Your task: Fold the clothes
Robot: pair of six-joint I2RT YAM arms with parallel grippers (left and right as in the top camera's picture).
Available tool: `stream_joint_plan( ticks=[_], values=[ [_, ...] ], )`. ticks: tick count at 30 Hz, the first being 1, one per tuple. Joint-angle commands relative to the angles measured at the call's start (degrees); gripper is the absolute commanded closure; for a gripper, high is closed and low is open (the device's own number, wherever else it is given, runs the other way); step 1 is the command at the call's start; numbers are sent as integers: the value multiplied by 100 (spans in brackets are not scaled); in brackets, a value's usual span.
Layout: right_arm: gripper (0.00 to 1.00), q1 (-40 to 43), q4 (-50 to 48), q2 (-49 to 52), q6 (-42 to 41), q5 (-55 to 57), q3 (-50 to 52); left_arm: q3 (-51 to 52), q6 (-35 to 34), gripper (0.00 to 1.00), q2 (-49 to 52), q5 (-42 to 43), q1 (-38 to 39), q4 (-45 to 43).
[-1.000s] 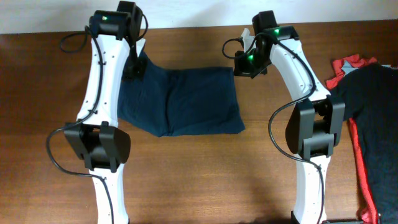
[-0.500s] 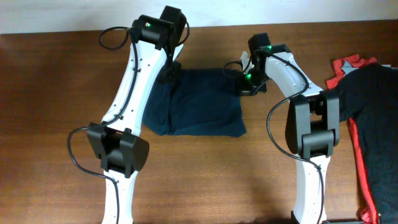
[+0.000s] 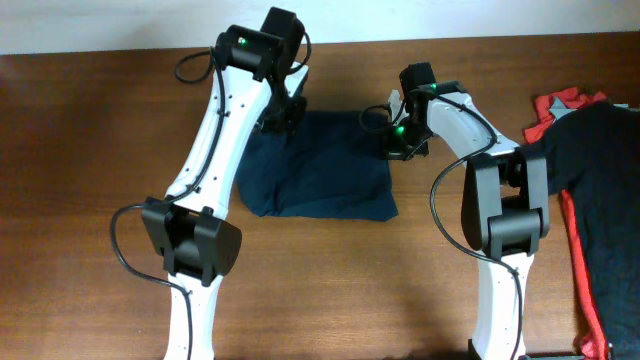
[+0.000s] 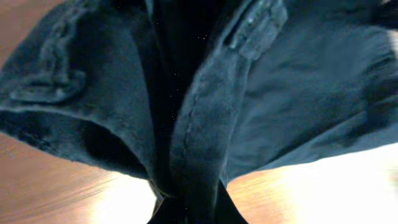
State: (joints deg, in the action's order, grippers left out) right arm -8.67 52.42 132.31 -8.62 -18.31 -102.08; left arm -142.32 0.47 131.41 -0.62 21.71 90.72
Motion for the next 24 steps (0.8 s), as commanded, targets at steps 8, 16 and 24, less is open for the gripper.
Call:
stream_joint_plan(
  ticks=[8,16,24],
  values=[
    [92,-70,2,129,-42,81,186,-129,-540,99,11,1095,190,-461],
    [92,-70,4,129,-42,81,186,-129,-542,99,297,1095,551,-619],
    [93,-68,33,129,-46,81,186,-129,-852,98,815,1093,896,-962]
  ],
)
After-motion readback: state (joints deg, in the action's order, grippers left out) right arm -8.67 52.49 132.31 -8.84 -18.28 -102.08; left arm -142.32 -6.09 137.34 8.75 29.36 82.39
